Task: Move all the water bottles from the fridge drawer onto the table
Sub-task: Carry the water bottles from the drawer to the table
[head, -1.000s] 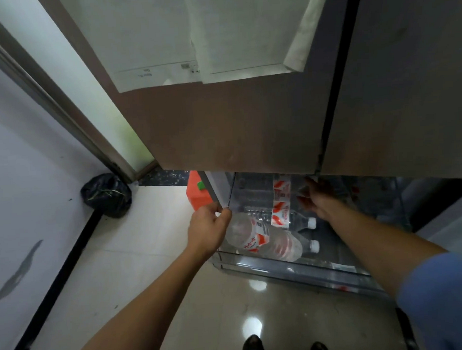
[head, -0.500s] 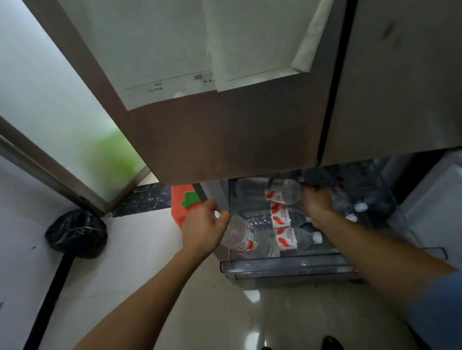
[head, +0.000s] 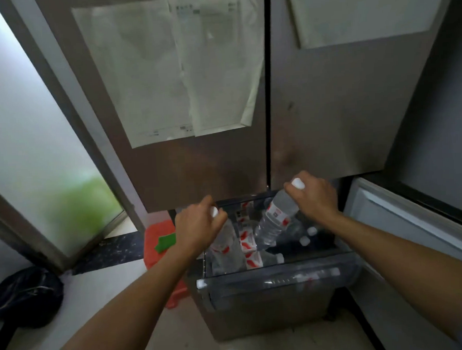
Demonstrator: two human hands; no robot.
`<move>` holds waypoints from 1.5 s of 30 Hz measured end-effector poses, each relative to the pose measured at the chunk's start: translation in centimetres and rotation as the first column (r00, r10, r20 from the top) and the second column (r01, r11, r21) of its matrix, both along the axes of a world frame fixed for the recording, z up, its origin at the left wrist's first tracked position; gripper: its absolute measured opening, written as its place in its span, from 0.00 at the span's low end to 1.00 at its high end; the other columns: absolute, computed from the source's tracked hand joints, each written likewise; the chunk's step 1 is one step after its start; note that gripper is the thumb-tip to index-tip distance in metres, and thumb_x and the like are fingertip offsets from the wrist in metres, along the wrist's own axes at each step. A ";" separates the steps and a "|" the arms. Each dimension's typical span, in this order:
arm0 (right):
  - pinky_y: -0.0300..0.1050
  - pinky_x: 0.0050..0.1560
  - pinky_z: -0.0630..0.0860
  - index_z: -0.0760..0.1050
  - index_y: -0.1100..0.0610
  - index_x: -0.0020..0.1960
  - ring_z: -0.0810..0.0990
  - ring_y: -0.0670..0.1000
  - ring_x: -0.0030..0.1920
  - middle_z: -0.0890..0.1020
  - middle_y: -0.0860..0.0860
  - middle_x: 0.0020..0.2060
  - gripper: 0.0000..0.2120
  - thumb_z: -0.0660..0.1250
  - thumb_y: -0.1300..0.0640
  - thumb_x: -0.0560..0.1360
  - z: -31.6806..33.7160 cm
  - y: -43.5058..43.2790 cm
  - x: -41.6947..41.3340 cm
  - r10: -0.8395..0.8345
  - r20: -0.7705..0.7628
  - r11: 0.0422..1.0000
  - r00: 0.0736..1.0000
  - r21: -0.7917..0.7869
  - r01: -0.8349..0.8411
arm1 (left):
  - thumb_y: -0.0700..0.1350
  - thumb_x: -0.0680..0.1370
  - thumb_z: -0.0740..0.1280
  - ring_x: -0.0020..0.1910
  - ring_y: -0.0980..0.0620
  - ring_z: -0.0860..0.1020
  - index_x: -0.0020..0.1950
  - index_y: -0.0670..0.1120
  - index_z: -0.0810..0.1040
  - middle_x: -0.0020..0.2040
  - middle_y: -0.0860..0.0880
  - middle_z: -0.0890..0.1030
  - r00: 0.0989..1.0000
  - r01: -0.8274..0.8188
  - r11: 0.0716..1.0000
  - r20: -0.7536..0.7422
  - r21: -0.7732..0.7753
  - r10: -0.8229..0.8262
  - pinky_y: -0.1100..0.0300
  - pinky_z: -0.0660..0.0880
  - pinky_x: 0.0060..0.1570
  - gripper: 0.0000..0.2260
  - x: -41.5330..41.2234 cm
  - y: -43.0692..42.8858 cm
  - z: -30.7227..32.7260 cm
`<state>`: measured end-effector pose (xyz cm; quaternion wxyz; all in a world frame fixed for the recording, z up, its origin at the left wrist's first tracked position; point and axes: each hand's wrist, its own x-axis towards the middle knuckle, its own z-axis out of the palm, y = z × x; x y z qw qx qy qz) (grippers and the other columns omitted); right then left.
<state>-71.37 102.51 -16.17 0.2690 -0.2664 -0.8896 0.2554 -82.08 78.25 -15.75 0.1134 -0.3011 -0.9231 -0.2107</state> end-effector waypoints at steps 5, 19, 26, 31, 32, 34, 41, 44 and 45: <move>0.44 0.36 0.64 0.74 0.55 0.46 0.73 0.54 0.35 0.75 0.51 0.34 0.14 0.63 0.43 0.76 5.5 -2.7 2.4 0.158 -0.028 0.953 0.987 0.268 -0.145 | 0.53 0.77 0.65 0.32 0.46 0.73 0.44 0.44 0.76 0.34 0.44 0.78 0.975 -0.169 0.976 -0.124 0.140 0.187 0.58 0.60 0.30 0.13 5.2 -2.7 4.4; 0.44 0.36 0.73 0.75 0.53 0.50 0.78 0.53 0.36 0.83 0.54 0.41 0.18 0.60 0.39 0.75 -0.3 -26.0 10.5 0.714 0.231 0.590 0.661 0.312 -0.745 | 0.57 0.76 0.63 0.40 0.45 0.79 0.47 0.48 0.78 0.42 0.46 0.82 0.774 -0.627 0.770 0.018 -0.121 0.633 0.55 0.74 0.38 0.13 26.8 -27.6 -1.2; 0.46 0.39 0.68 0.75 0.53 0.54 0.80 0.57 0.44 0.83 0.56 0.46 0.18 0.60 0.40 0.76 -0.8 -46.8 16.4 0.873 0.293 0.295 0.390 0.321 -0.900 | 0.56 0.77 0.62 0.36 0.49 0.76 0.46 0.47 0.75 0.39 0.47 0.81 0.549 -0.831 0.544 -0.007 -0.119 0.836 0.57 0.69 0.35 0.13 41.0 -45.7 -2.1; 0.43 0.39 0.65 0.75 0.53 0.52 0.78 0.54 0.42 0.82 0.54 0.45 0.17 0.61 0.40 0.76 -1.7 -63.0 23.2 0.937 0.271 0.135 0.218 0.293 -0.946 | 0.57 0.76 0.62 0.36 0.49 0.77 0.44 0.49 0.75 0.38 0.50 0.79 0.385 -0.913 0.375 -0.039 -0.159 0.922 0.56 0.72 0.37 0.12 52.1 -58.5 -1.6; 0.43 0.38 0.67 0.75 0.53 0.52 0.77 0.52 0.40 0.82 0.53 0.44 0.17 0.60 0.40 0.76 -1.9 -66.1 24.7 0.947 0.268 0.097 0.179 0.291 -0.952 | 0.58 0.76 0.62 0.35 0.51 0.76 0.42 0.50 0.74 0.36 0.51 0.78 0.355 -0.924 0.343 -0.045 -0.170 0.934 0.57 0.72 0.36 0.12 54.3 -60.9 -1.5; 0.43 0.37 0.70 0.74 0.52 0.52 0.77 0.50 0.38 0.81 0.51 0.42 0.18 0.60 0.38 0.76 -2.2 -72.0 27.6 0.957 0.267 0.032 0.110 0.280 -0.960 | 0.58 0.76 0.63 0.32 0.54 0.74 0.40 0.51 0.72 0.33 0.53 0.75 0.294 -0.941 0.282 -0.036 -0.186 0.955 0.60 0.68 0.32 0.12 58.6 -65.3 -1.2; 0.41 0.34 0.75 0.70 0.51 0.50 0.77 0.47 0.33 0.79 0.47 0.36 0.21 0.56 0.33 0.76 -2.6 -90.7 36.2 0.936 0.319 -0.245 -0.148 0.288 -0.926 | 0.56 0.77 0.62 0.32 0.53 0.74 0.41 0.50 0.72 0.33 0.53 0.75 -0.012 -0.980 -0.010 0.004 -0.199 1.000 0.61 0.64 0.31 0.11 72.3 -77.1 -1.6; 0.41 0.32 0.72 0.70 0.52 0.47 0.76 0.47 0.33 0.77 0.48 0.34 0.19 0.56 0.36 0.77 -2.8 -97.8 39.5 0.899 0.351 -0.370 -0.261 0.293 -0.882 | 0.55 0.77 0.63 0.33 0.52 0.75 0.41 0.48 0.73 0.33 0.52 0.75 -0.139 -0.973 -0.128 0.041 -0.193 0.989 0.60 0.63 0.29 0.11 76.8 -81.3 -2.5; 0.40 0.30 0.70 0.69 0.51 0.46 0.75 0.47 0.31 0.77 0.47 0.33 0.18 0.56 0.36 0.77 -3.1 -100.2 40.5 0.886 0.362 -0.404 -0.288 0.300 -0.864 | 0.54 0.77 0.63 0.32 0.52 0.75 0.41 0.48 0.73 0.32 0.52 0.75 -0.173 -0.968 -0.161 0.045 -0.194 0.984 0.60 0.63 0.29 0.11 78.1 -82.7 -2.9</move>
